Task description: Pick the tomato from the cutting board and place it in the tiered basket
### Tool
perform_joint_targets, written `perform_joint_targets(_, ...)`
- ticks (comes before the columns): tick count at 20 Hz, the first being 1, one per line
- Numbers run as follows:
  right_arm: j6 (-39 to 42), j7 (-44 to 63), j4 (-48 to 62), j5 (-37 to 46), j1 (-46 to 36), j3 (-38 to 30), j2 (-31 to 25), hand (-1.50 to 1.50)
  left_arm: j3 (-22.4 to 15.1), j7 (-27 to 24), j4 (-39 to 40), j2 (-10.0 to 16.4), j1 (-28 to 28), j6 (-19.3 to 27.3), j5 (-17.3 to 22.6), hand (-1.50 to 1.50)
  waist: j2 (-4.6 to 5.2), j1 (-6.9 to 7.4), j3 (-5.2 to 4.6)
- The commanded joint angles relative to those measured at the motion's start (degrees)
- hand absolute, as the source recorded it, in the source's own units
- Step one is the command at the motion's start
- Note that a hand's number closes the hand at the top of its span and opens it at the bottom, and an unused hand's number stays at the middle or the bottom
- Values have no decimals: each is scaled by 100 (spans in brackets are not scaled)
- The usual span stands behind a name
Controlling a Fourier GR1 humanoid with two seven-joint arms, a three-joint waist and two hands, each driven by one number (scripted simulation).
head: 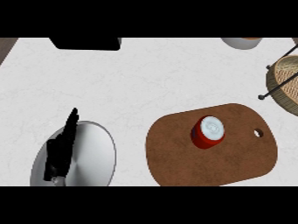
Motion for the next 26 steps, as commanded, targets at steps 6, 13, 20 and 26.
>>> perform_joint_targets(6,-445,-573,1190,948,-1192,1195,564,150,45,-136,370,-53,-17,-35,-59,0,26,-30,-19)
perform_joint_targets(13,-1247,-813,2426,1633,-1874,1504,1212,150,96,19,87,4,151,-130,23,0,34,1,-15)
perform_joint_targets(20,-1039,-814,3361,897,-2156,800,1693,-150,44,159,-140,41,196,-207,17,0,27,-14,-9)
perform_joint_targets(26,-914,-955,3871,352,-2659,251,1834,-150,29,320,-188,-12,119,-119,-50,0,35,13,-6)
